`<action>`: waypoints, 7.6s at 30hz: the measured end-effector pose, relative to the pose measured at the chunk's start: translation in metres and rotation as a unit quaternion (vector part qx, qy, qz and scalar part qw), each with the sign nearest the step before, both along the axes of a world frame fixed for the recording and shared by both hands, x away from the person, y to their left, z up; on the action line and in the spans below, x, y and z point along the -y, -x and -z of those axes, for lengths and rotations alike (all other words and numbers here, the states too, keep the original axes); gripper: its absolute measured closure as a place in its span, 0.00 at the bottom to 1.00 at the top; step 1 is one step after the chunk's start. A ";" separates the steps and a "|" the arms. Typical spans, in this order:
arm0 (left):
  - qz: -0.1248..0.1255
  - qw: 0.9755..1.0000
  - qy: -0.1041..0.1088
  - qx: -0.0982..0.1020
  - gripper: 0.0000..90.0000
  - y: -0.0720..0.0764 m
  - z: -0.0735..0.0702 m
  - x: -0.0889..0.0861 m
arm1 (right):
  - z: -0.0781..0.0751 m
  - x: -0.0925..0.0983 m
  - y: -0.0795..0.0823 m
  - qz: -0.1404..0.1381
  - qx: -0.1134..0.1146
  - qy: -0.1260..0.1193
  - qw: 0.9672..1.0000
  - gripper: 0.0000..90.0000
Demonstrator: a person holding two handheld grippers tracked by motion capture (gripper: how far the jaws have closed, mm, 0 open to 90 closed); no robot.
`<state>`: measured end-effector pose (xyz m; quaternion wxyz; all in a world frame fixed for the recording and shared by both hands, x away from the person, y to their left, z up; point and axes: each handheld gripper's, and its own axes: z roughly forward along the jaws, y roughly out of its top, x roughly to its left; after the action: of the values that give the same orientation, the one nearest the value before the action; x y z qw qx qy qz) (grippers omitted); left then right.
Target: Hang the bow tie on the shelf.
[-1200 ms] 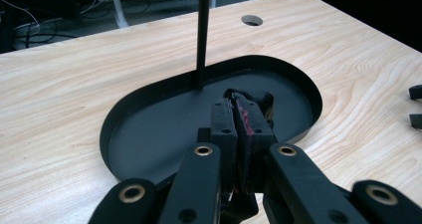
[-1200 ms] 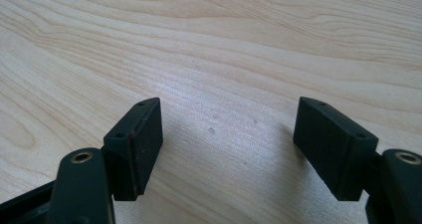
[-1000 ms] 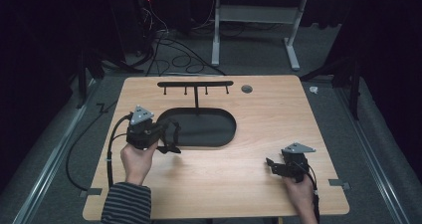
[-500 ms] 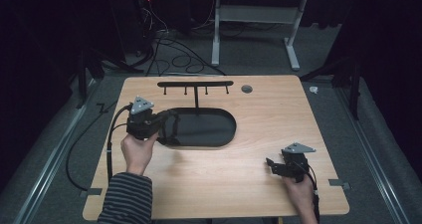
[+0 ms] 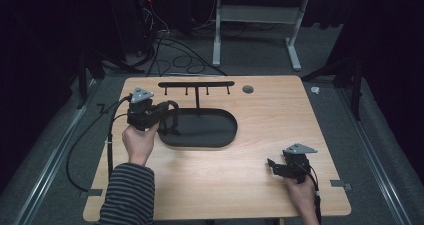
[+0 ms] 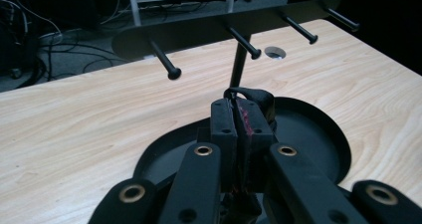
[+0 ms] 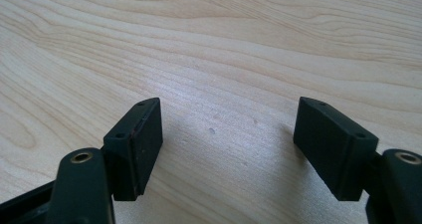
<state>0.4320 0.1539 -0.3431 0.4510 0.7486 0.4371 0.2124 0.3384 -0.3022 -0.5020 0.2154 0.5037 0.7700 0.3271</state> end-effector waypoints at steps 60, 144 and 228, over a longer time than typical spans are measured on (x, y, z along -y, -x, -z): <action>-0.063 0.998 -0.018 -0.023 0.83 -0.043 0.010 -0.016 | 0.000 0.000 0.001 -0.002 0.001 0.005 1.000 0.32; -0.042 0.998 0.041 -0.002 0.55 0.065 0.024 -0.053 | 0.000 -0.001 0.001 0.003 0.001 0.004 1.000 0.32; -0.018 0.998 0.036 -0.051 0.54 0.090 0.086 -0.025 | 0.000 -0.001 0.001 0.002 0.001 0.004 1.000 0.32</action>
<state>0.3421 0.1790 -0.4291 0.4510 0.7335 0.4804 0.1667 0.3376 -0.3015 -0.5021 0.2188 0.5043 0.7701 0.3235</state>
